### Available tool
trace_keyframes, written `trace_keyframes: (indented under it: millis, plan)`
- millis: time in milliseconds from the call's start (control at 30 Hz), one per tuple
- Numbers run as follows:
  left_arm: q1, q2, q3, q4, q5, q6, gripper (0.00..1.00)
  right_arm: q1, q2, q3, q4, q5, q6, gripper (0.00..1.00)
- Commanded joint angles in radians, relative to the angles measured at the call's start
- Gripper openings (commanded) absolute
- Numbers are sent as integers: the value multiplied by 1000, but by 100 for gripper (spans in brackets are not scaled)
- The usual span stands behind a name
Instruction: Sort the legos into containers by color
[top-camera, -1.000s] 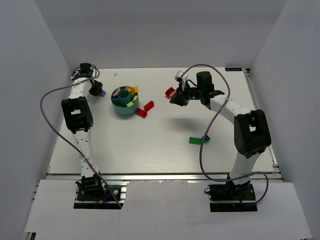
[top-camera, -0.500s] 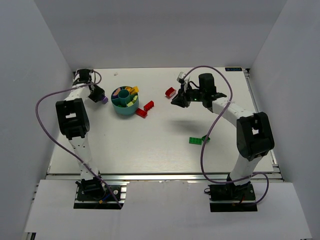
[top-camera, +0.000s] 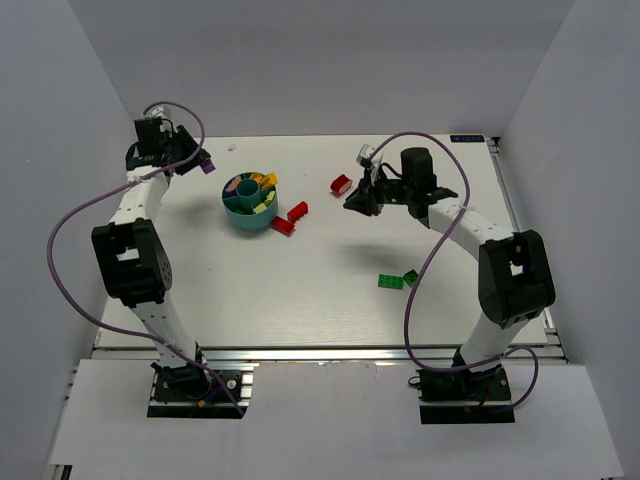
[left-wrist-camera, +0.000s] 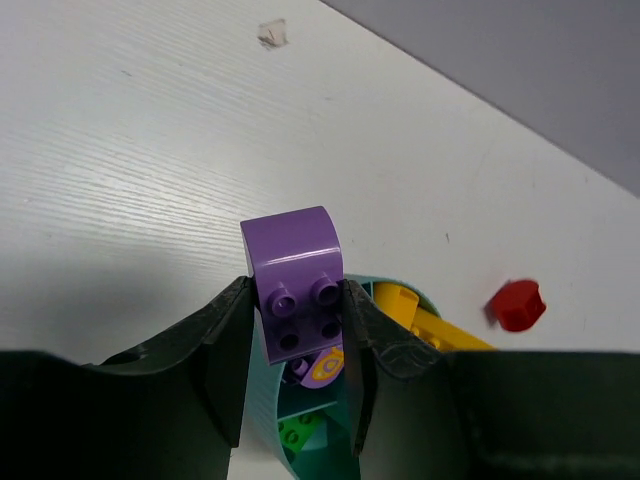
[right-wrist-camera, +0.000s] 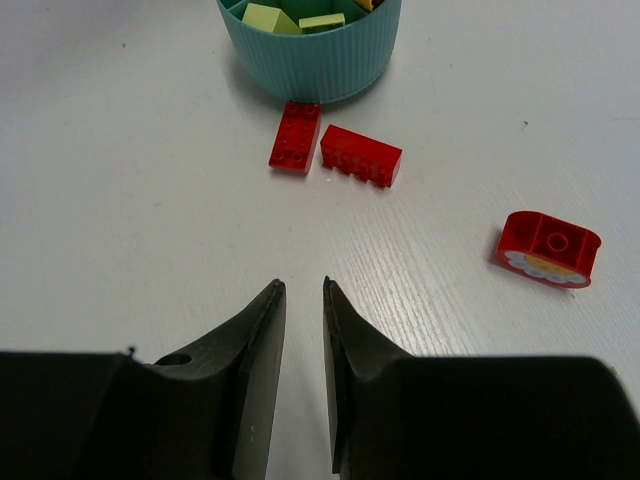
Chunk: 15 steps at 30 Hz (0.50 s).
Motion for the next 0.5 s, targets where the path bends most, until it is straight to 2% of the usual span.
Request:
trace_keyframes:
  millis: [0,200,467]
  plan:
    - [-1,-4,24,-36,154,125,8,-5,-51,-11,33,-15,-1,28]
    - [-13,10,61,-95,199,308,9,-5,-62,-16,16,-14,-10,28]
    - [-20,65,144,-132,317,435,10,-6,-62,-2,-18,-11,-33,28]
